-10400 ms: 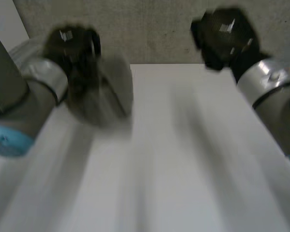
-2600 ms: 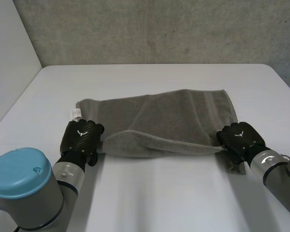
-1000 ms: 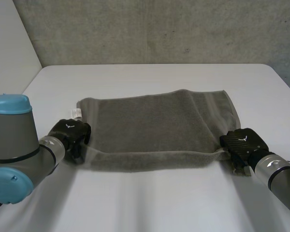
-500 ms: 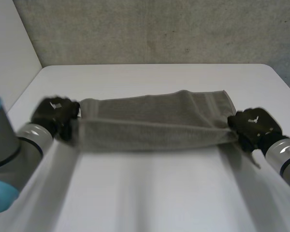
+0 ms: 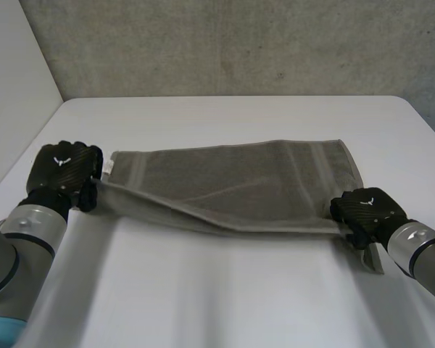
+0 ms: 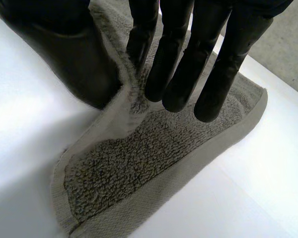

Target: Fold the towel.

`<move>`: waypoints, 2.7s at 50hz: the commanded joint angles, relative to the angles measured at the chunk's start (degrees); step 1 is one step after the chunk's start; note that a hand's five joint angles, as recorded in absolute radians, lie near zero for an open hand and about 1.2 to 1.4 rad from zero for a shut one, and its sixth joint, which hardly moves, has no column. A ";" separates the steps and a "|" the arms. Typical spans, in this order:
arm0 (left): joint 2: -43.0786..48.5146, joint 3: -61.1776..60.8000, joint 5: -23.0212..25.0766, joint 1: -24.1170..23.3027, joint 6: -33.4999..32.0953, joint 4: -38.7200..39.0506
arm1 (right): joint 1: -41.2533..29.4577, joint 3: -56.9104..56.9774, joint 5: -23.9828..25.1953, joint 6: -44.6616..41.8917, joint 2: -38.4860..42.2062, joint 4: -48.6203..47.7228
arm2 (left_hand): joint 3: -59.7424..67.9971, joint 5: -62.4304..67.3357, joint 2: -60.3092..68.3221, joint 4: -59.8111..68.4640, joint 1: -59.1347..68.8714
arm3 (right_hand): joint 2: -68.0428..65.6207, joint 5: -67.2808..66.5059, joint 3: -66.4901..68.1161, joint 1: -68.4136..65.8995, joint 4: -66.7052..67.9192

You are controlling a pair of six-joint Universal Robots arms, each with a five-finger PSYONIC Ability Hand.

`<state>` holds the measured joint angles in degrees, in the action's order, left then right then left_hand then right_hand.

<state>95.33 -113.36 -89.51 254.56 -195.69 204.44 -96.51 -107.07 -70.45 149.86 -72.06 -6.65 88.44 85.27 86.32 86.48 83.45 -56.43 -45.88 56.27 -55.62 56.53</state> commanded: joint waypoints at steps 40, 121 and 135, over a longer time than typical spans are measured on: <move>0.03 -0.19 0.04 0.76 0.22 0.69 | 3.34 2.57 -3.39 0.25 3.77 3.22 | -8.44 -15.27 -6.32 -6.48 -3.45 | -23.46 -24.01 23.63 -24.27 23.36; 45.37 52.35 -7.17 -3.90 -4.09 -5.01 | -4.21 57.75 -0.13 -20.05 35.32 3.94 | -8.44 -15.27 -6.32 -6.48 -3.45 | -23.57 -24.12 23.73 -24.38 23.47; 50.39 56.76 -7.35 -5.66 -4.09 -7.92 | -4.65 60.05 -4.61 -19.87 40.33 3.14 | -78.06 -84.89 -75.94 -76.10 -73.07 | 46.43 45.88 -46.27 45.62 -46.53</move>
<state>145.59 -55.96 -96.66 249.94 -199.80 197.00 -101.08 -46.61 -72.06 129.92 -32.15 -3.45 45.46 44.83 45.25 43.02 44.19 -30.28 -20.43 32.37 -31.48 32.03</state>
